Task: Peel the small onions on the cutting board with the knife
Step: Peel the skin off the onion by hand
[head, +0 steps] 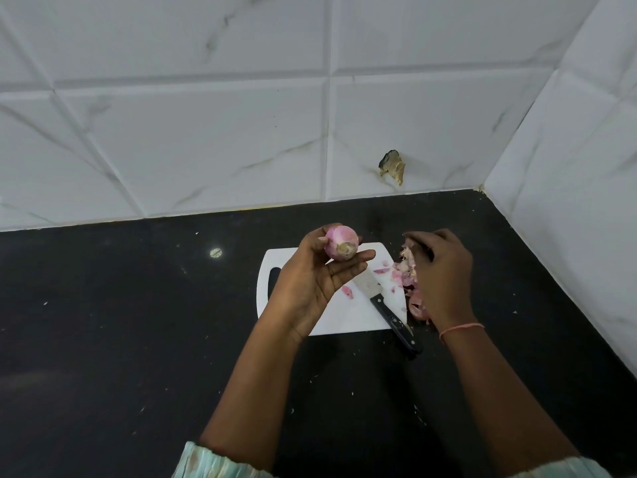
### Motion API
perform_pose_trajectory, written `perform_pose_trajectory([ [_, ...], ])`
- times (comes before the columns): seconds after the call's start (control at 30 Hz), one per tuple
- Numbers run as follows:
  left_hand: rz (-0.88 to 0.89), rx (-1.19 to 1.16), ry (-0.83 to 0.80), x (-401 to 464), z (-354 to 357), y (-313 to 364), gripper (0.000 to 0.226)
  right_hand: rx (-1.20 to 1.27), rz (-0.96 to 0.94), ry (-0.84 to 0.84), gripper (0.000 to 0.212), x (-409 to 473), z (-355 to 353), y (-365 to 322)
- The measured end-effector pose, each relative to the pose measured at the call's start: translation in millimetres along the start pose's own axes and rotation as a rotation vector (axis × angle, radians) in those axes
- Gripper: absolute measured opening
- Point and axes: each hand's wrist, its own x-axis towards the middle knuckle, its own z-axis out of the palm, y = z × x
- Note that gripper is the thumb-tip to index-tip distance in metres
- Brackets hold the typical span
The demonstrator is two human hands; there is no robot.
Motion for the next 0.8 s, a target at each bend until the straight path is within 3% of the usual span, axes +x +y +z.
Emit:
perform_pose_trajectory([
  [0.13, 0.015, 0.005, 0.014, 0.1, 2.4, -0.3, 0.029, -0.038, 0.013, -0.101, 0.034, 1.0, -4.2, -14.8],
  [0.33, 0.080, 0.019, 0.021, -4.4, 8.9, -4.7, 0.026, 0.409, -0.156, -0.156, 0.021, -25.0, -9.5, -76.3],
  [0.6, 0.133, -0.181, 0.083, -4.4, 15.0, -13.2, 0.027, 0.455, -0.211, -0.061, 0.022, -29.5, -2.0, -74.4],
  [0.8, 0.152, -0.181, 0.097, -4.8, 17.7, -15.6, 0.026, 0.438, -0.272, -0.009, 0.026, -31.4, -2.6, -78.8],
])
